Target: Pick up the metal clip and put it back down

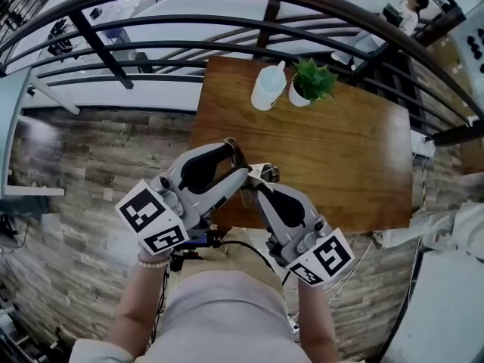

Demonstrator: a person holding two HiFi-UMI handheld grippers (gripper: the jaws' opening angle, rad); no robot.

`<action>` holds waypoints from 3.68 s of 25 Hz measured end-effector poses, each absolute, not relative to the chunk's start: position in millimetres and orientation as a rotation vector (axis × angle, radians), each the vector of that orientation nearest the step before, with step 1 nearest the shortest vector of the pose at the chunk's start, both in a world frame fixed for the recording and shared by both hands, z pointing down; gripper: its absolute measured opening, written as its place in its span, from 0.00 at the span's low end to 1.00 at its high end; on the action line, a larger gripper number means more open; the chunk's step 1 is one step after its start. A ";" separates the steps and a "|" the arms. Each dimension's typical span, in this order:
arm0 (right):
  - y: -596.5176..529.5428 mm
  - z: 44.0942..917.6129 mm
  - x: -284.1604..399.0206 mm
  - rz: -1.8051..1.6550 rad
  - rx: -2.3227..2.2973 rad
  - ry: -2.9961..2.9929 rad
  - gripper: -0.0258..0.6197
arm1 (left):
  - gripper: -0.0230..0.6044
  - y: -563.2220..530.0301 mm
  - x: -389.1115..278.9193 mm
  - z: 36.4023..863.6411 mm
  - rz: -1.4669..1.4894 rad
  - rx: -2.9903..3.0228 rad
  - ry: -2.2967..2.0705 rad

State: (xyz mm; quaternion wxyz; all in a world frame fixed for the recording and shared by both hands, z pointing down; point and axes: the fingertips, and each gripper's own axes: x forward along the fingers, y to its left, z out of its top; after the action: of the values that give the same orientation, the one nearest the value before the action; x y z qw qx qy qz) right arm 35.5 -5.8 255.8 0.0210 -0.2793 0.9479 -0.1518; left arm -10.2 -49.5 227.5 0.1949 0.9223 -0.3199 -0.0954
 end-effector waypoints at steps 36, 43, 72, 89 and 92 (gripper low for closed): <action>0.1 255.2 29.3 -0.447 -0.844 2.975 0.08 | 0.27 -43.9 -16.5 224.0 -0.277 2.599 -0.941; -0.8 267.7 29.5 -0.489 -0.851 2.985 0.08 | 0.27 -45.7 -16.2 238.5 -0.244 2.581 -0.940; -14.5 384.1 21.4 -0.854 -0.973 3.033 0.08 | 0.27 -64.6 -21.5 374.1 -0.022 2.381 -0.899; -19.0 457.7 24.6 -1.085 -1.033 3.038 0.08 | 0.29 -69.2 -16.2 456.7 0.119 2.284 -0.890; -19.5 468.0 23.6 -1.144 -1.054 3.013 0.08 | 0.30 -69.4 -18.5 467.2 0.141 2.264 -0.904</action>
State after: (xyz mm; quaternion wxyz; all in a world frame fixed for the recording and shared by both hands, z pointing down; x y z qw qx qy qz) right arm 23.6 -19.5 468.0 -0.1241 -0.3084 0.8817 -0.3347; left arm -18.5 -69.4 467.2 0.3430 0.8709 -0.3477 0.0541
